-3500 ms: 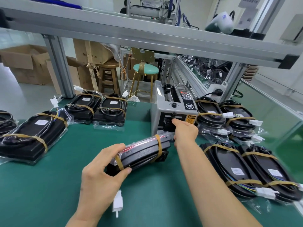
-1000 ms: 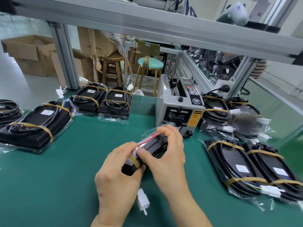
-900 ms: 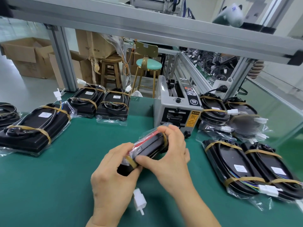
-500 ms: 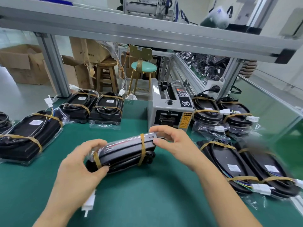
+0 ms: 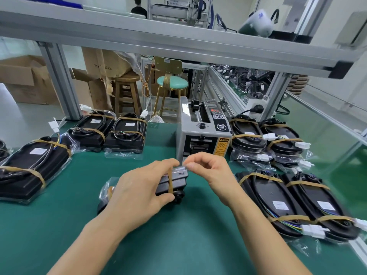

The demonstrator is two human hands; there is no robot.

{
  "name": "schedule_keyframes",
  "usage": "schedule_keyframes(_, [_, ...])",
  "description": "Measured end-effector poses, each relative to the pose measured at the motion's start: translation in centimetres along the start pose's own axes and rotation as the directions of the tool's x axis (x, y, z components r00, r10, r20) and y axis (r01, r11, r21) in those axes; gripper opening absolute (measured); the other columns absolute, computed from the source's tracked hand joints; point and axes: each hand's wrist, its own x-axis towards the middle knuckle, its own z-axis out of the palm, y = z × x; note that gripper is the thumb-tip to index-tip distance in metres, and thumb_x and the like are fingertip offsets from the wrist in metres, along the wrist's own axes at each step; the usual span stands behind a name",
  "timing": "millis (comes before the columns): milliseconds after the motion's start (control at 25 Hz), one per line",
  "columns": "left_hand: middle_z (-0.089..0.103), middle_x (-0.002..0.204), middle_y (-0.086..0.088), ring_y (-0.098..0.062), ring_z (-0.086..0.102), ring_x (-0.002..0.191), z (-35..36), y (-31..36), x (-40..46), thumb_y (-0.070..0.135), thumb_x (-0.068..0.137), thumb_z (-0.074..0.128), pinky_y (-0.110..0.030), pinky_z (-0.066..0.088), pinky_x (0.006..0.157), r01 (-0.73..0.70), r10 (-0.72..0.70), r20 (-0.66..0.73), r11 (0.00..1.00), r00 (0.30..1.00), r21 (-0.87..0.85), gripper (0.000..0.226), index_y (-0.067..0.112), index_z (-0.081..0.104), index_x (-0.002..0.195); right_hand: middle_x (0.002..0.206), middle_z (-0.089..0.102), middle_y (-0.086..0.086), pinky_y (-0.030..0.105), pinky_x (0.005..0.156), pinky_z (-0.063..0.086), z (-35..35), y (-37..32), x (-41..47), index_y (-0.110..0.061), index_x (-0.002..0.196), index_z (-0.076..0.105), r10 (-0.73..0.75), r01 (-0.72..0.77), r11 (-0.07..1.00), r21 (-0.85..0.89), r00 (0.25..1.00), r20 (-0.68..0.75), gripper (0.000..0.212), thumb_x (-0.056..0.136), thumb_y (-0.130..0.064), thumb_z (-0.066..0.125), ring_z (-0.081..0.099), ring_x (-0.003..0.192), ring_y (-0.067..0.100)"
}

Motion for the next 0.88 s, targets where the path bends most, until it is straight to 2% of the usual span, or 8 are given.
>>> schedule_keyframes(160, [0.062, 0.112, 0.021, -0.011, 0.062, 0.093, -0.1, -0.2, -0.2, 0.027, 0.064, 0.083, -0.031, 0.051, 0.076, -0.062, 0.061, 0.04, 0.998, 0.997, 0.029, 0.083, 0.052, 0.035, 0.127, 0.068, 0.066, -0.01, 0.009, 0.066, 0.042, 1.1, -0.6, 1.8, -0.021, 0.077, 0.07, 0.201, -0.202, 0.979, 0.013, 0.979, 0.024, 0.017, 0.082, -0.005, 0.066, 0.056, 0.064, 0.0])
schedule_keyframes(280, [0.052, 0.121, 0.028, -0.005, 0.057, 0.101, -0.3, -0.6, 0.5, 0.03, 0.071, 0.077, -0.026, 0.045, 0.084, -0.046, 0.041, 0.131, 0.998, 0.99, 0.039, 0.077, 0.055, 0.037, 0.132, 0.068, 0.069, -0.01, 0.024, 0.074, 0.035, 2.1, 0.0, 2.3, -0.02, 0.082, 0.072, 0.469, -0.468, 0.878, 0.101, 0.883, 0.019, 0.008, 0.08, -0.012, 0.069, 0.057, 0.069, 0.004])
schedule_keyframes(360, [0.051, 0.12, 0.029, -0.004, 0.055, 0.103, -0.3, -0.6, 1.0, 0.03, 0.07, 0.079, -0.026, 0.043, 0.088, -0.002, 0.0, 0.144, 1.0, 0.99, 0.011, 0.07, 0.048, 0.048, 0.13, 0.083, 0.073, -0.012, 0.029, 0.08, 0.035, 2.2, 1.0, 1.6, -0.021, 0.093, 0.072, 0.548, -0.54, 0.824, 0.173, 0.837, 0.003, 0.015, 0.082, -0.031, 0.071, 0.062, 0.086, 0.007])
schedule_keyframes(440, [0.055, 0.115, 0.028, -0.005, 0.056, 0.101, -0.1, -0.2, 1.1, 0.027, 0.065, 0.082, -0.027, 0.044, 0.087, 0.027, -0.027, 0.108, 1.0, 0.994, 0.006, 0.066, 0.041, 0.056, 0.124, 0.093, 0.073, -0.012, 0.028, 0.078, 0.038, 1.9, 1.6, 1.1, -0.023, 0.093, 0.074, 0.51, -0.485, 0.855, 0.183, 0.85, -0.13, 0.029, 0.077, -0.047, 0.072, 0.062, 0.095, 0.009])
schedule_keyframes(520, [0.056, 0.108, 0.03, -0.009, 0.059, 0.097, -0.2, -0.1, 0.7, 0.024, 0.059, 0.086, -0.028, 0.045, 0.081, 0.056, -0.057, 0.033, 0.998, 0.998, 0.033, 0.063, 0.037, 0.063, 0.116, 0.084, 0.07, -0.01, 0.025, 0.07, 0.039, 1.4, 1.3, 1.2, -0.022, 0.085, 0.074, 0.496, -0.43, 0.859, 0.278, 0.834, -0.242, 0.029, 0.078, -0.05, 0.071, 0.06, 0.082, 0.008])
schedule_keyframes(600, [0.057, 0.104, 0.031, -0.011, 0.062, 0.095, -0.7, -0.6, 0.2, 0.022, 0.055, 0.088, -0.026, 0.044, 0.076, 0.11, -0.108, -0.052, 0.993, 0.993, 0.039, 0.062, 0.034, 0.067, 0.112, 0.077, 0.064, -0.006, 0.022, 0.067, 0.039, 0.8, 1.0, 1.7, -0.019, 0.083, 0.073, 0.499, -0.36, 0.851, 0.384, 0.781, -0.376, 0.022, 0.083, -0.041, 0.069, 0.054, 0.07, 0.008])
schedule_keyframes(720, [0.061, 0.105, 0.029, -0.01, 0.062, 0.092, -1.1, -0.5, -0.1, 0.024, 0.055, 0.088, -0.026, 0.043, 0.074, 0.128, -0.125, -0.067, 0.991, 0.99, 0.043, 0.06, 0.038, 0.066, 0.109, 0.074, 0.06, -0.006, 0.022, 0.07, 0.043, 0.6, 0.7, 2.7, -0.019, 0.082, 0.071, 0.443, -0.275, 0.892, 0.359, 0.688, -0.575, 0.007, 0.087, -0.024, 0.07, 0.048, 0.064, 0.008])
schedule_keyframes(880, [0.057, 0.111, 0.029, -0.007, 0.059, 0.096, 0.2, 0.7, 0.0, 0.03, 0.063, 0.079, -0.019, 0.04, 0.073, 0.124, -0.125, 0.0, 0.988, 0.992, 0.087, 0.057, 0.046, 0.059, 0.114, 0.081, 0.066, -0.005, 0.029, 0.082, 0.047, 1.1, 0.5, 4.1, -0.02, 0.078, 0.07, 0.416, -0.268, 0.909, 0.319, 0.635, -0.651, 0.007, 0.085, -0.018, 0.072, 0.058, 0.078, 0.012])
